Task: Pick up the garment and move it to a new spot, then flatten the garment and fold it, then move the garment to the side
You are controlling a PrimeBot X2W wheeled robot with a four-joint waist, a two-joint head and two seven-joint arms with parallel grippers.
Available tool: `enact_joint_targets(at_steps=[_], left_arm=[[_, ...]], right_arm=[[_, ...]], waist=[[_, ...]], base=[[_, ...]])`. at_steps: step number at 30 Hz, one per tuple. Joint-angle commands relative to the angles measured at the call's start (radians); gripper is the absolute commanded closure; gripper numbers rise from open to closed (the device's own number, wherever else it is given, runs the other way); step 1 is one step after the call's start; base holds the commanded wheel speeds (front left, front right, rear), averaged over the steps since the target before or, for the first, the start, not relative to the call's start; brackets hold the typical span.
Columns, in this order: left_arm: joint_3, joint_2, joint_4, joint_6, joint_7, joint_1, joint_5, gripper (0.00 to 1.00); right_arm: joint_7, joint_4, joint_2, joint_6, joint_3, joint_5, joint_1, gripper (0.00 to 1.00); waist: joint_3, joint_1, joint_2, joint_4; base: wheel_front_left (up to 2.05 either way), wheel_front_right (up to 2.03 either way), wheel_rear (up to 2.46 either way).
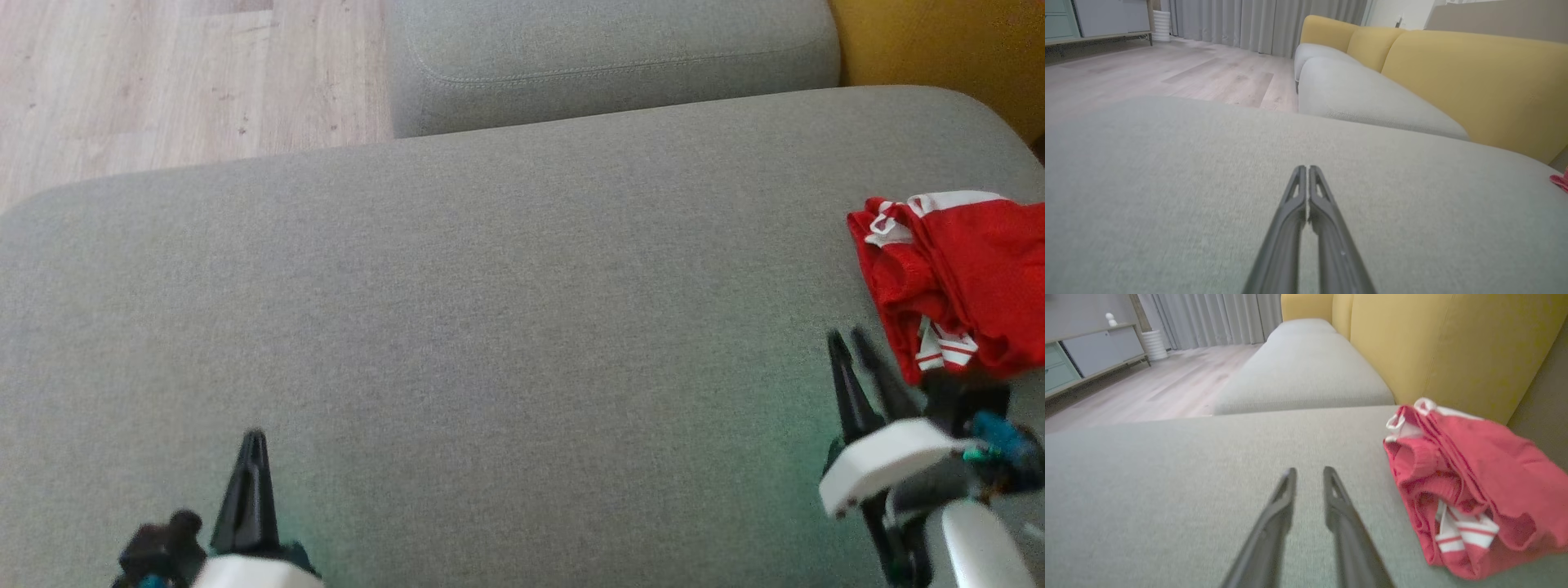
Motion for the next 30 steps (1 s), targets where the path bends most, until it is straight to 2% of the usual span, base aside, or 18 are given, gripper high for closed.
enact_joint_targets(at_steps=[1,4,30], left_arm=[[0.000,-0.003,0.013,0.000,0.001,0.005,-0.002,1.00],[0.003,-0.008,0.039,0.000,0.006,0.018,-0.016,1.00],[0.039,-0.017,0.014,-0.005,0.077,-0.014,-0.270,1.00]], right_arm=[[0.001,0.014,0.000,0.000,0.000,0.002,0.008,1.00],[0.004,0.046,0.003,0.000,-0.003,0.018,0.026,1.00],[0.019,0.044,0.013,0.001,-0.023,0.313,0.012,1.00]], waist=[[0.000,0.0000,0.0000,0.000],[0.000,0.0000,0.0000,0.001],[-0.003,0.0000,0.0000,0.010]], base=[[0.00,0.00,0.00],[0.00,0.00,0.00],[0.00,0.00,0.00]])
